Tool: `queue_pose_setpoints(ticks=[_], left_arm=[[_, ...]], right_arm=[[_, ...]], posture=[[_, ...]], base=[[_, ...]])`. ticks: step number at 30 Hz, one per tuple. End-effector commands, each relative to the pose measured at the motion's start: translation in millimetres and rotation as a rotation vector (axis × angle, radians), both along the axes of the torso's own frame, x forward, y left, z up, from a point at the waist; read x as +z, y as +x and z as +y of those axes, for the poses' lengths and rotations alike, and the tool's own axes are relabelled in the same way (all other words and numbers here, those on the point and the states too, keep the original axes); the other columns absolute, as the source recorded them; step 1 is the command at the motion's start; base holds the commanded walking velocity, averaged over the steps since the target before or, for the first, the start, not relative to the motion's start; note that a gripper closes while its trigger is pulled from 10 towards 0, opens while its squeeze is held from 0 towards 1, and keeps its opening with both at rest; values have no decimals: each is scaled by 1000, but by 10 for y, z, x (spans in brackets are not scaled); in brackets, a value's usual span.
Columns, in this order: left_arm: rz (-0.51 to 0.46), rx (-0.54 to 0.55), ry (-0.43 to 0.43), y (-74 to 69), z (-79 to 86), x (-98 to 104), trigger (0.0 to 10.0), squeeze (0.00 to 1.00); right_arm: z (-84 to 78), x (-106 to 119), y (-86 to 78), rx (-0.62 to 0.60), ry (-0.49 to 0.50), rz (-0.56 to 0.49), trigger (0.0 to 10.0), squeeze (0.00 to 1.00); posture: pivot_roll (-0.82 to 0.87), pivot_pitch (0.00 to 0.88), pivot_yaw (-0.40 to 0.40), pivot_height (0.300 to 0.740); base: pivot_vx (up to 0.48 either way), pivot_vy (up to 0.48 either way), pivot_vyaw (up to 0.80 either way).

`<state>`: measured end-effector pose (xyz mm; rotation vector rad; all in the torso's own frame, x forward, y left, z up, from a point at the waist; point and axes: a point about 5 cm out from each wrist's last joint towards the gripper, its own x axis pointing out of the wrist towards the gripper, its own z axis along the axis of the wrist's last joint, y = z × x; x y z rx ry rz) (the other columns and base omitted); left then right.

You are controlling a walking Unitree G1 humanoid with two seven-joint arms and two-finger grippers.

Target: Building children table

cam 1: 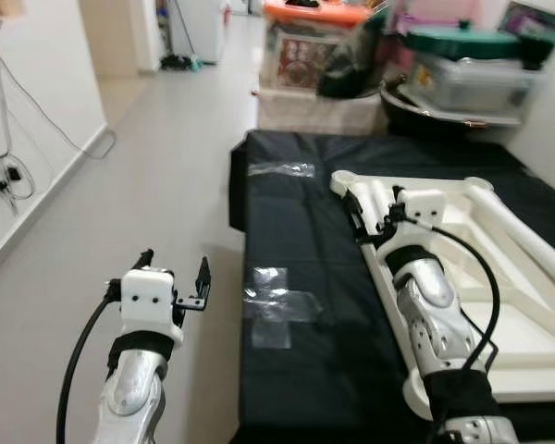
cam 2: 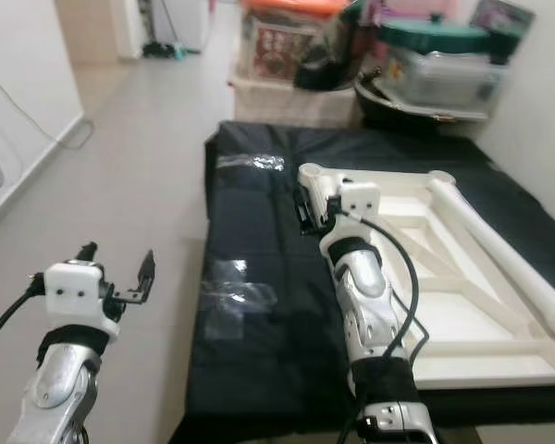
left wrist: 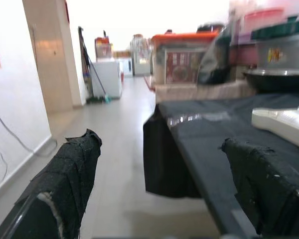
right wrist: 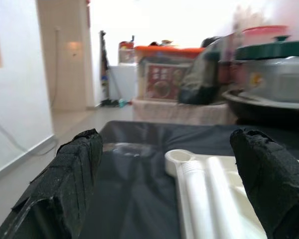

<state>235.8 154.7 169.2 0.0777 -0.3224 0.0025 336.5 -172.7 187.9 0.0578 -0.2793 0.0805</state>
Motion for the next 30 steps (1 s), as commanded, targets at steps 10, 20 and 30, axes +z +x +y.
queue_pose_setpoints(ticks=[10, 20, 30], left_arm=[[36, -37, 46, 4, -58, -87, 10000, 0], [54, -45, 41, 18, -61, -138, 10000, 0], [50, -27, 35, 32, -55, -151, 10000, 0]], right_arm=[[109, 108, -70, -4, 16, -23, 10000, 0], [162, 61, -150, -22, -1, -28, 10000, 0], [88, 48, -105, -41, -13, 9, 10000, 0]], posture=[[63, 0, -78, 740], [47, 0, -51, 740], [56, 0, -66, 740]], base=[[0, -458, 0], [0, -456, 0], [0, -227, 0]])
